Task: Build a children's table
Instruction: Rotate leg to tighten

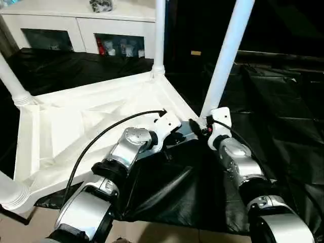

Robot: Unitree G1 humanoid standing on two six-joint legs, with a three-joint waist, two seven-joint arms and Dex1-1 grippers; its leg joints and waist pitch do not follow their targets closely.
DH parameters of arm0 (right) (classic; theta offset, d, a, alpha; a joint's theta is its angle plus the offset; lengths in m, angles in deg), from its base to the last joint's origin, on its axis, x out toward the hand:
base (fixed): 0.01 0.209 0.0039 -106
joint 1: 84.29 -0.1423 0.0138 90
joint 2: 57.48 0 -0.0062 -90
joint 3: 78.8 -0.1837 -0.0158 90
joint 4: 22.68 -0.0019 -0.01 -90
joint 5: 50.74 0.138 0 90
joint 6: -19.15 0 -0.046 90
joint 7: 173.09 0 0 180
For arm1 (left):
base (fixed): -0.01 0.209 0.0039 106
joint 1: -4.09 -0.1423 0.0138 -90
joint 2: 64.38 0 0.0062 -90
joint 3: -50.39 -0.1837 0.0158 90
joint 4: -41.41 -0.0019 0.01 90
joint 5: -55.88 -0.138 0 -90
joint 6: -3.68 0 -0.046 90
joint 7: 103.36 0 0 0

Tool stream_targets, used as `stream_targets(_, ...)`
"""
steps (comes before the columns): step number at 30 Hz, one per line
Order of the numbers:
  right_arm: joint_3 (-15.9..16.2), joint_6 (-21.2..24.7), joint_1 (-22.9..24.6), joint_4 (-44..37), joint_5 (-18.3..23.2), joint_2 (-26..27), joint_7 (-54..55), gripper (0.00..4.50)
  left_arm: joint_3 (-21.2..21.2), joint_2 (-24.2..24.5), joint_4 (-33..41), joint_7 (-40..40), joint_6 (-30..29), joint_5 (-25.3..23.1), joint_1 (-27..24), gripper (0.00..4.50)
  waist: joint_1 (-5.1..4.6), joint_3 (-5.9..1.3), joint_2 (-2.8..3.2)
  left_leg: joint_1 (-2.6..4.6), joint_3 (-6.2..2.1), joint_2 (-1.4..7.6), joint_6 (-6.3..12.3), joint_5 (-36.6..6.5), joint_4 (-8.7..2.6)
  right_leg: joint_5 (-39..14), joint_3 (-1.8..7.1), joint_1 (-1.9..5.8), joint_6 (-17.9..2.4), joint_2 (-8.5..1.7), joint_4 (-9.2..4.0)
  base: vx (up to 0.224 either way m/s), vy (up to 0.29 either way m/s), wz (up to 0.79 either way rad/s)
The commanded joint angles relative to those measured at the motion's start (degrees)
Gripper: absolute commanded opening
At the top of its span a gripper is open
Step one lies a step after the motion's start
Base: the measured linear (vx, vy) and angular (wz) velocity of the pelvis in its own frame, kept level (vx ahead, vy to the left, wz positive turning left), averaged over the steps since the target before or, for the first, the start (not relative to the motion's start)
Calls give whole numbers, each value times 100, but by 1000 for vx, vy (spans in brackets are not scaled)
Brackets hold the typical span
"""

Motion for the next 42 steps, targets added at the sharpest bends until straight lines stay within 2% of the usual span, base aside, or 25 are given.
stream_targets(1, 402, 14, 94, 68, -12, 297, -748, 381, -66, -117, 243, -410, 408, 260, -91, 0, 8, -330, -56, 18, -90, 127, 265, -1660, -386, -1761, 184, 239, -1106, -295, -481, 0, 0, 0)
stream_targets(5, 495, -72, 138, 28, -47, 135, -1156, 381, -71, 20, 346, -758, 475, 341, -182, 0, 4, -332, -50, 27, -74, 132, 347, -1555, -366, -1659, 177, 239, -1182, -300, -475, 0, 0, 0)
stream_targets(10, 889, -187, 418, -427, 46, -345, -2723, 381, -171, 455, 662, -1807, 547, 537, -384, 0, 51, -347, -38, 27, -53, 158, 488, -1297, -346, -1151, 163, 266, -1353, -282, -413, 0, 0, 0)
stream_targets(14, 1087, 24, 661, -926, 281, -669, -3904, 381, -176, 689, 827, -2418, 509, 690, -447, 0, 93, -340, -20, 25, -48, 190, 521, -1318, -352, -1013, 151, 280, -1452, -265, -373, 0, 0, 0)
stream_targets(16, 1134, 83, 717, -1047, 323, -759, -4155, 381, -181, 744, 856, -2543, 484, 717, -454, 0, 103, -332, -15, 40, -45, 197, 476, -1408, -360, -1127, 155, 256, -1463, -270, -383, 0, 0, 0)
stream_targets(17, 1254, 181, 837, -1307, 391, -988, -4646, 381, -195, 874, 925, -2853, 412, 769, -470, 0, 126, -320, -12, 46, -50, 190, 440, -1502, -373, -1295, 153, 270, -1421, -273, -409, 0, 0, 0)
stream_targets(19, 1389, 279, 963, -1591, 443, -1254, -5159, 381, -203, 1024, 1004, -3189, 362, 829, -489, 0, 167, -330, -15, 47, -52, 202, 450, -1490, -366, -1287, 166, 270, -1402, -283, -399, 0, 0, 0)
stream_targets(20, 1435, 279, 998, -1667, 440, -1339, -5290, 381, -217, 1082, 1035, -3332, 340, 858, -500, 0, 190, -331, -12, 62, -39, 204, 448, -1492, -359, -1259, 173, 246, -1411, -281, -398, 0, 0, 0)
stream_targets(26, 1539, 514, 1072, -1893, 443, -1592, -5735, 326, -233, 1286, 1112, -3815, 195, 908, -528, 0, 202, -333, -17, 50, -52, 201, 355, -1431, -370, -1244, 169, 254, -1438, -289, -383, 0, 0, 0)
stream_targets(31, 1501, 613, 1085, -1974, 493, -1539, -5597, 295, -199, 1238, 1059, -3597, 291, 867, -522, 0, 210, -345, -29, 44, -50, 193, 370, -1310, -351, -1089, 166, 263, -1470, -294, -365, 0, 0, 0)
stream_targets(34, 1418, 583, 1060, -1874, 472, -1417, -5331, 280, -163, 1151, 1014, -3321, 350, 804, -519, 0, 210, -335, -26, 53, -51, 194, 340, -1388, -358, -1282, 164, 254, -1421, -298, -386, 0, 0, 0)
stream_targets(36, 1259, 518, 934, -1534, 289, -1160, -4493, 276, -89, 964, 817, -2579, 419, 612, -425, 0, 189, -323, -27, 62, -55, 193, 258, -1481, -368, -1500, 173, 231, -1357, -307, -413, 0, 0, 0)
stream_targets(38, 1146, 512, 805, -1214, 114, -962, -3741, 275, -42, 817, 638, -2018, 373, 473, -322, 0, 139, -302, -27, 80, -69, 166, 115, -1646, -380, -1928, 167, 208, -1242, -317, -458, 0, 0, 0)
stream_targets(39, 1096, 501, 735, -1043, 14, -863, -3335, 275, -20, 737, 553, -1761, 295, 417, -264, 0, 132, -306, -34, 100, -85, 153, 37, -1710, -384, -2250, 159, 208, -1119, -321, -488, 0, 0, 0)
stream_targets(41, 982, 501, 590, -705, -116, -588, -2437, 275, 37, 497, 380, -1191, 233, 353, -130, 0, 100, -301, -34, 83, -105, 154, -2, -1757, -404, -2432, 156, 215, -963, -320, -521, 0, 0, 0)
stream_targets(42, 929, 523, 535, -596, -134, -461, -2098, 275, 55, 394, 306, -931, 227, 317, -70, 0, 84, -301, -29, 100, -95, 155, 0, -1786, -398, -2405, 164, 189, -975, -318, -526, 0, 0, 0)
